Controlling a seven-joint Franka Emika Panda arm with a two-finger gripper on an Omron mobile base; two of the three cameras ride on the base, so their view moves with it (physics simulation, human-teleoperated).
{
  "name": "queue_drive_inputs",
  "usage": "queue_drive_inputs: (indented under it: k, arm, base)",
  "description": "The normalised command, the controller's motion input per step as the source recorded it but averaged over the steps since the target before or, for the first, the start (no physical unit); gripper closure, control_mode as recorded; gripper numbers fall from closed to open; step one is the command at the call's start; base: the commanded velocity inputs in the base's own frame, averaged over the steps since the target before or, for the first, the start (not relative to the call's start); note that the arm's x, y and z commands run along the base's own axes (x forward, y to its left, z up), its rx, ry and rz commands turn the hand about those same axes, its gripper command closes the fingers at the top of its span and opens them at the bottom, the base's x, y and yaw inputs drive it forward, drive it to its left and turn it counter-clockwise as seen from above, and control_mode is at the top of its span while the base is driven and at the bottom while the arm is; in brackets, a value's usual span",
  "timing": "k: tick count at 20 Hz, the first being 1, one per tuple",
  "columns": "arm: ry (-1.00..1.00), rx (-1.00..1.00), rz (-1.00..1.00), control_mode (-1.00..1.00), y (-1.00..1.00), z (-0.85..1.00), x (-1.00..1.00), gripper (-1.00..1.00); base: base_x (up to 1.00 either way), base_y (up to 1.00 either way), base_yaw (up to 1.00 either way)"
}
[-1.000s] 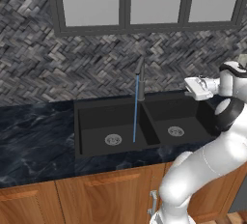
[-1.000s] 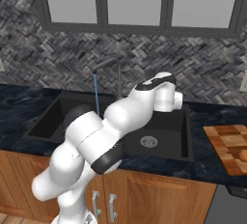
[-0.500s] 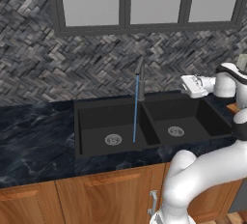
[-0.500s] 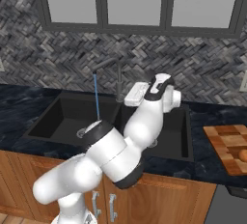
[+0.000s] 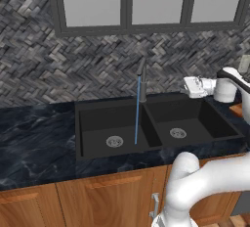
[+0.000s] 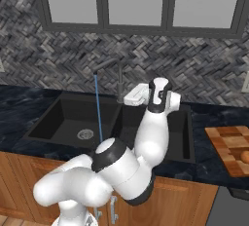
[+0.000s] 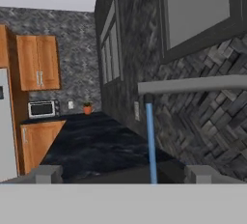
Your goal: Pick the tangerine from the sink and place it on the cutting board to airdry. Then turn off the sink faucet.
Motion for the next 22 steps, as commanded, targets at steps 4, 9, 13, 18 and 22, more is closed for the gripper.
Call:
queue_drive_inputs:
  k: [4,9,13,18,22]
  arm:
    - [0.02,-0.02,-0.14,-1.0,0.24,0.0,0.05,-1.0]
    - [0.04,-0.02,-0.12,-1.0,0.26,-0.01,0.13,-1.0]
    - [0.07,0.0,-0.13,-1.0,0.03,-0.1,0.16,-1.0]
    - [0.06,0.0,-0.1,-1.0,0.0,-0.07,0.22,-1.0]
    - [0.06,0.0,-0.07,-1.0,0.0,-0.07,0.25,-1.0]
  base:
    - [0.0,0.0,0.0]
    - [0.0,0.0,0.0]
    - [0.0,0.0,0.0]
    - [0.0,0.0,0.0]
    - [0.0,0.0,0.0]
